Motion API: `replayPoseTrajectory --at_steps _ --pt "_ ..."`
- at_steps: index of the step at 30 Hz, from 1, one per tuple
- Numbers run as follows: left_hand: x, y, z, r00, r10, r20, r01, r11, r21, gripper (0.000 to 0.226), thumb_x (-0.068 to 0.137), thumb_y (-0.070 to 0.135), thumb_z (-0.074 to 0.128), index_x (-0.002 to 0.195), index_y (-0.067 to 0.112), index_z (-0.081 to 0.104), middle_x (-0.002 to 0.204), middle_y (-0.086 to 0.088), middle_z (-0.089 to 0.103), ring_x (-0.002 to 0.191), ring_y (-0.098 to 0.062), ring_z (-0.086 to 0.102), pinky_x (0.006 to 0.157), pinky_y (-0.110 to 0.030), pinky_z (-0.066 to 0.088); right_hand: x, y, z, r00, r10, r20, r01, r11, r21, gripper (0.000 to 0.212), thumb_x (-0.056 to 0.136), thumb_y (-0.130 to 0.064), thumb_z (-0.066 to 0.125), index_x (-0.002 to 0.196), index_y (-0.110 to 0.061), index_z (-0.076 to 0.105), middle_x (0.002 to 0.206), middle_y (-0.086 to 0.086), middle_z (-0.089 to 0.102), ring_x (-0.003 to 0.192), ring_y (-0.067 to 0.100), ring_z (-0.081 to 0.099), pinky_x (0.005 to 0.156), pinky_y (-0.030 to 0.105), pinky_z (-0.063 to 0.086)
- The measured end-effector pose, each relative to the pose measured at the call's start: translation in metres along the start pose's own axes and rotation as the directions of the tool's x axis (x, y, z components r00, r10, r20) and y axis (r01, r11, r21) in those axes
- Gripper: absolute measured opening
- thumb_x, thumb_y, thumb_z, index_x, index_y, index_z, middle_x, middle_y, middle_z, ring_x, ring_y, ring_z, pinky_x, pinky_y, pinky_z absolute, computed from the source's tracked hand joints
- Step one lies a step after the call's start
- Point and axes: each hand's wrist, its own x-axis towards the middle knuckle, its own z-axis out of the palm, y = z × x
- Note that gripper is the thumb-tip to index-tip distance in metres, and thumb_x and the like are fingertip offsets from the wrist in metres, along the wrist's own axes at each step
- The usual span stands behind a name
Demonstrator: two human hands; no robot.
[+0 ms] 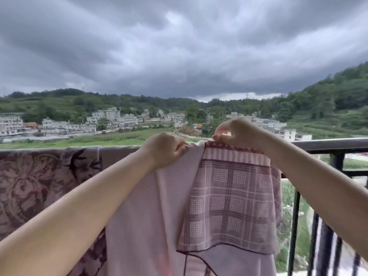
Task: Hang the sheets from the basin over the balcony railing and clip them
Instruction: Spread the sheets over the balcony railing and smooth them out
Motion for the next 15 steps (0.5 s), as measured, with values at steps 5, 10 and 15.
replayPoseTrajectory --at_steps 5,10,15 --pt "-0.019 0.024 0.019 0.948 0.067 -0.312 -0.025 0.99 0.135 0.026 0.069 0.015 0.073 0.091 0.002 0.067 0.099 -0.016 0.068 0.093 -0.036 0.063 0.079 -0.044 0.052 -0.081 0.007 0.049 0.924 0.063 -0.377 -0.171 0.951 -0.259 0.08 0.063 -0.07 0.044 0.118 -0.013 0.053 0.117 0.006 0.061 0.107 0.022 0.05 0.088 0.041 0.042" --pt "-0.028 0.05 0.027 0.959 0.031 -0.283 0.034 0.975 0.22 0.042 0.052 0.033 0.084 0.078 0.005 0.068 0.072 -0.009 0.069 0.066 -0.028 0.067 0.058 -0.036 0.055 -0.112 0.014 0.084 0.741 0.582 -0.336 -0.591 0.802 0.086 0.073 0.067 -0.067 0.051 0.106 -0.006 0.054 0.1 0.008 0.064 0.089 0.026 0.06 0.082 0.041 0.05" --pt "-0.025 0.082 0.033 0.979 -0.177 -0.106 0.193 0.966 0.174 0.027 0.088 0.032 0.049 0.101 0.009 0.054 0.107 -0.009 0.065 0.101 -0.028 0.061 0.076 -0.033 0.049 -0.112 0.024 0.068 0.744 0.665 -0.071 -0.475 0.601 0.642 0.015 0.08 -0.01 0.061 0.072 0.001 0.067 0.07 0.012 0.067 0.059 0.019 0.06 0.06 0.034 0.055"
